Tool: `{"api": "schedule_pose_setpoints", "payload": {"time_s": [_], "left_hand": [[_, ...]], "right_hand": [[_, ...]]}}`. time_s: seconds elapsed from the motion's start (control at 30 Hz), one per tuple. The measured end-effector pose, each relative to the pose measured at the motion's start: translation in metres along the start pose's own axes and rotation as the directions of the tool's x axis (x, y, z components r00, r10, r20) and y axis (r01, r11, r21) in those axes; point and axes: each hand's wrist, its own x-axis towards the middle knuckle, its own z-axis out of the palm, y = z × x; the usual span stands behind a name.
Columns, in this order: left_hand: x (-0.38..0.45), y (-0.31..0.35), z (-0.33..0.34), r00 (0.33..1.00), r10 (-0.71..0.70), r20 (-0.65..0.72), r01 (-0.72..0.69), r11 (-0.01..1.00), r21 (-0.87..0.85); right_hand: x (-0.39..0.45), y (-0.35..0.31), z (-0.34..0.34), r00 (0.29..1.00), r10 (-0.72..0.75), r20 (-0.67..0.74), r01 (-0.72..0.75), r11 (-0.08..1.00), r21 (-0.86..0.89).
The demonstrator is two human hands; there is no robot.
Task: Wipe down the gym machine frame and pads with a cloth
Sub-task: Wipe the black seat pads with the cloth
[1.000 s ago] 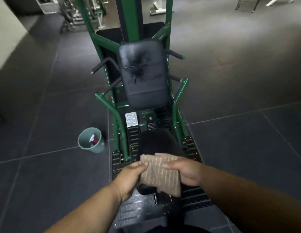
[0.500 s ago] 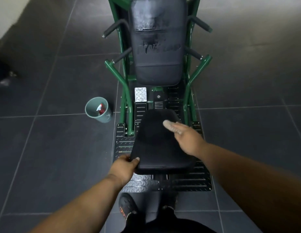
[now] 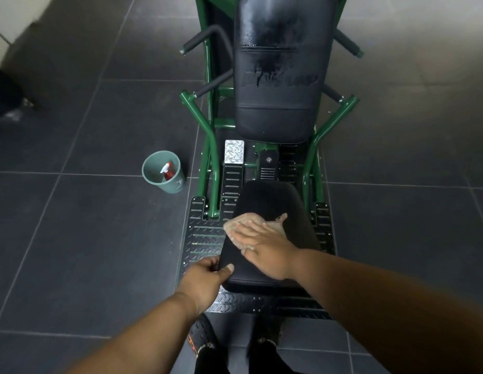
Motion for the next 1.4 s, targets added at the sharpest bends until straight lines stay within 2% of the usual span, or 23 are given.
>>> {"api": "schedule_pose_setpoints", "payload": {"time_s": [0.1, 0.2, 0.3, 0.37, 0.43, 0.5, 0.57, 0.7, 0.8, 1.03, 1.13, 1.23, 1.27, 1.4], "left_hand": [[0.003, 0.000, -0.001, 0.999, -0.030, -0.021, 0.029, 0.998, -0.058], [0.010, 0.008, -0.002, 0.983, -0.043, -0.177, 0.039, 0.999, -0.026], [0.018, 0.016, 0.006, 0.993, -0.008, -0.120, 0.004, 0.999, -0.033], [0.022, 0.014, 0.016, 0.997, -0.010, -0.083, 0.014, 0.999, 0.042], [0.025, 0.009, 0.022, 0.994, 0.001, -0.106, 0.016, 0.988, 0.154], [0.027, 0.005, 0.024, 0.993, 0.008, -0.117, 0.012, 0.985, 0.171], [0.025, 0.007, 0.026, 0.993, -0.001, -0.119, 0.018, 0.990, 0.140], [0.026, 0.010, 0.030, 0.991, -0.023, -0.131, 0.039, 0.991, 0.126], [0.029, 0.007, 0.032, 0.989, -0.038, -0.141, 0.060, 0.986, 0.154], [0.029, 0.006, 0.030, 0.988, -0.054, -0.147, 0.087, 0.969, 0.232], [0.029, 0.008, 0.030, 0.987, -0.059, -0.149, 0.097, 0.959, 0.265], [0.028, 0.017, 0.030, 0.987, -0.067, -0.149, 0.113, 0.936, 0.332], [0.028, 0.020, 0.031, 0.987, -0.067, -0.146, 0.116, 0.926, 0.359], [0.028, 0.028, 0.033, 0.986, -0.086, -0.144, 0.139, 0.895, 0.423]], "right_hand": [[0.025, 0.027, -0.020, 0.995, 0.037, 0.097, -0.032, 0.998, -0.051], [0.061, 0.049, -0.035, 0.986, 0.134, 0.101, -0.119, 0.983, -0.143], [0.092, 0.080, -0.041, 0.978, 0.183, 0.098, -0.172, 0.979, -0.110], [0.107, 0.106, -0.045, 0.970, 0.232, 0.079, -0.227, 0.972, -0.062], [0.117, 0.127, -0.045, 0.958, 0.283, 0.047, -0.283, 0.959, -0.005], [0.117, 0.132, -0.041, 0.953, 0.301, 0.022, -0.302, 0.953, 0.039], [0.106, 0.117, -0.034, 0.966, 0.258, 0.008, -0.258, 0.965, 0.040], [0.070, 0.064, -0.013, 1.000, -0.026, -0.005, 0.026, 1.000, -0.005], [0.074, 0.065, -0.017, 0.996, -0.089, -0.016, 0.089, 0.996, -0.009], [0.132, 0.128, -0.054, 0.991, 0.135, -0.013, -0.135, 0.991, 0.005], [0.128, 0.149, -0.058, 0.972, 0.232, -0.033, -0.228, 0.970, 0.082], [0.104, 0.165, -0.055, 0.963, 0.257, -0.077, -0.252, 0.966, 0.064], [0.095, 0.171, -0.050, 0.960, 0.270, -0.082, -0.262, 0.960, 0.095], [0.059, 0.176, -0.021, 0.925, 0.343, -0.165, -0.252, 0.876, 0.410]]}}
